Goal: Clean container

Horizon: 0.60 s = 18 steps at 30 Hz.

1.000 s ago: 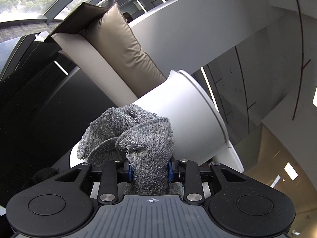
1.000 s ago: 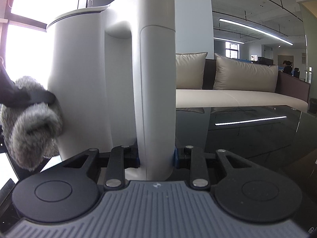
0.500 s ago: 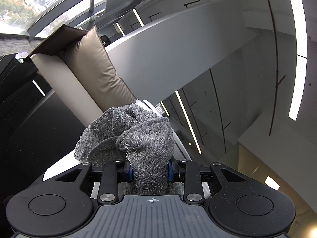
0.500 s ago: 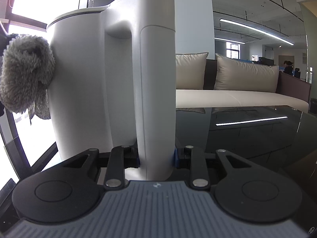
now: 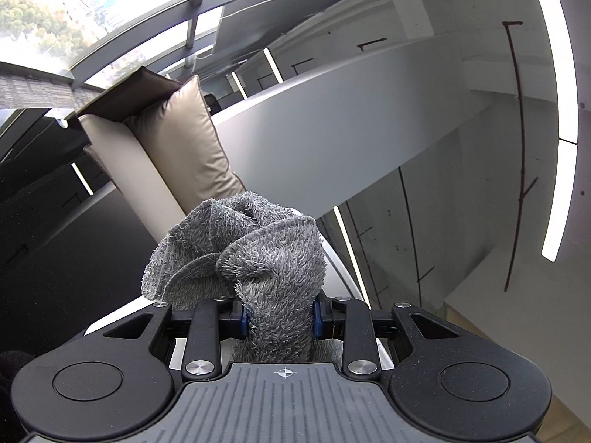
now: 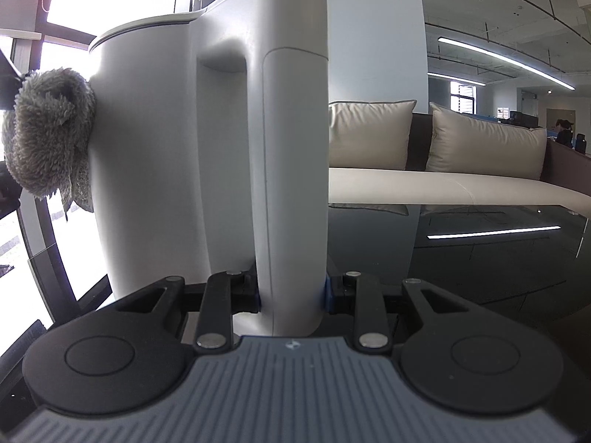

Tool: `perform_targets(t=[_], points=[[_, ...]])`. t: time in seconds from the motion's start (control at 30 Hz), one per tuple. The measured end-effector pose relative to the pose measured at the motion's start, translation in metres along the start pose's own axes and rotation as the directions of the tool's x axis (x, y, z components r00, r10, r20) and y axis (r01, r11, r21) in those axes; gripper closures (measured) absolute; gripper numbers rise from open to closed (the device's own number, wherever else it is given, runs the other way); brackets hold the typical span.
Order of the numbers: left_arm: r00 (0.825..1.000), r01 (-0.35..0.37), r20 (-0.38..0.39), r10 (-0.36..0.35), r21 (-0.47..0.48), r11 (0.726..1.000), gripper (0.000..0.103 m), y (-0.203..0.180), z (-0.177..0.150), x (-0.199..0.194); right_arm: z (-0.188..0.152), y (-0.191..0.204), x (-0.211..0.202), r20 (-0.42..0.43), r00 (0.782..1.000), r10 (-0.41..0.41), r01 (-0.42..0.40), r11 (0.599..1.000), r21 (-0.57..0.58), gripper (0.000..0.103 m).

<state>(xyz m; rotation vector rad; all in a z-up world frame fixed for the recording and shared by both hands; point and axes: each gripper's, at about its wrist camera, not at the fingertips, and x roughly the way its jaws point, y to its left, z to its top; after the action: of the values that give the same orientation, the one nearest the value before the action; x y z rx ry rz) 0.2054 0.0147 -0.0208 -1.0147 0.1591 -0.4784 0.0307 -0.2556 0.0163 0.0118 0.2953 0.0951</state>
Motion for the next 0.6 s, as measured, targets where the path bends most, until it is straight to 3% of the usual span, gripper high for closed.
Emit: perform_targets(t=[0.27,0.6], points=[[0.994,-0.104,0.028,0.107,-0.083,0.991,0.076,0.014,-0.017,-0.012,-0.001,0.004,-0.005,-0.003,1.0,0.001,-0.001,1.0,0.0,0.073],[0.965,-0.242,0.045,0.257,-0.216,0.946,0.076,0.039,-0.034,-0.024,0.004,0.002,-0.003,-0.007,1.0,-0.001,0.001,1.0,0.001,0.073]])
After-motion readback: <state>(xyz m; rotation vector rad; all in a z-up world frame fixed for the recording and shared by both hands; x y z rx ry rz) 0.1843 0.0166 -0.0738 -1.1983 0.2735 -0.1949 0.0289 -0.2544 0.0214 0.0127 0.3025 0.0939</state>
